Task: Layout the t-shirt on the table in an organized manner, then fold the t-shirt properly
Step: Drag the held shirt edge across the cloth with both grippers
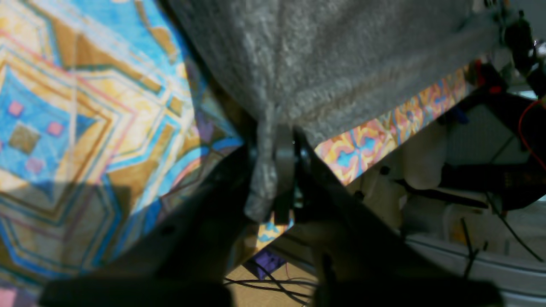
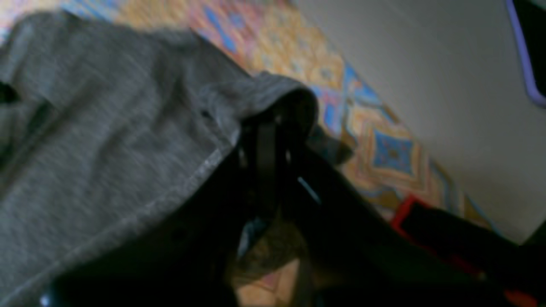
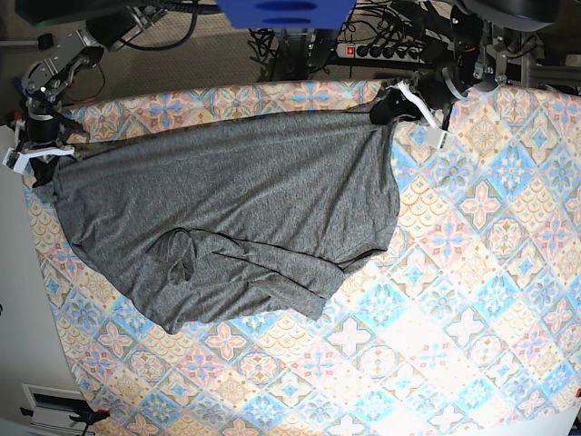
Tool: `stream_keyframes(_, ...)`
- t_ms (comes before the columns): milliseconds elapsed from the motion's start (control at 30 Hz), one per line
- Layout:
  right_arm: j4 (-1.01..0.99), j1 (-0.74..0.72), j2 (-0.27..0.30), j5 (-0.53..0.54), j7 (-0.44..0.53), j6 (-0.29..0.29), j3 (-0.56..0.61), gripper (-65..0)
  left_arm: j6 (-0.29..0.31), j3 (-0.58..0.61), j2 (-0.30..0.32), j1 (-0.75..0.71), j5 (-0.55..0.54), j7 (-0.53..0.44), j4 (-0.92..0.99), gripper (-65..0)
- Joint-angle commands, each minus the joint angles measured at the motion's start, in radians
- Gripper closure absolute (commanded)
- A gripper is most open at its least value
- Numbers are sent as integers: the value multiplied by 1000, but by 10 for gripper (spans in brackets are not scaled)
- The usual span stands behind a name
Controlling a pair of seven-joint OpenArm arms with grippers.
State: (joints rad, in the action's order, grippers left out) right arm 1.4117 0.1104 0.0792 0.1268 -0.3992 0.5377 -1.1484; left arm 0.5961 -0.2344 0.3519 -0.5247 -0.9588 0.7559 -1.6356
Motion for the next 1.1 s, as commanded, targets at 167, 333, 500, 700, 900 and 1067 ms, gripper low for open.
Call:
stream_keyframes(167,22,13,-43,4,21,-8,-75,0,14,-104,26,-58,-10,-11,-16,0)
stream_keyframes(333,15,65,-46,6,24,-8,-75,0,15,-162,28,-54,-4,95,-16,0)
stream_keyframes(500,22,65,-54,6,24,-8,-75,0,15,-165,28,-51,-4,112,-22,0)
stream_keyframes(700,62,65,-91,6,24,-8,-75,0,15,-165,28,-59,-9,113,-124,0)
stream_keyframes(900,105,61,-91,4,24,-8,-74,0,14,-165,25,-50,-12,113,-144,0)
stream_keyframes(1067,110,58,-91,4,23,-8,-71,0,11,-165,25,-50,-13,113,-144,0)
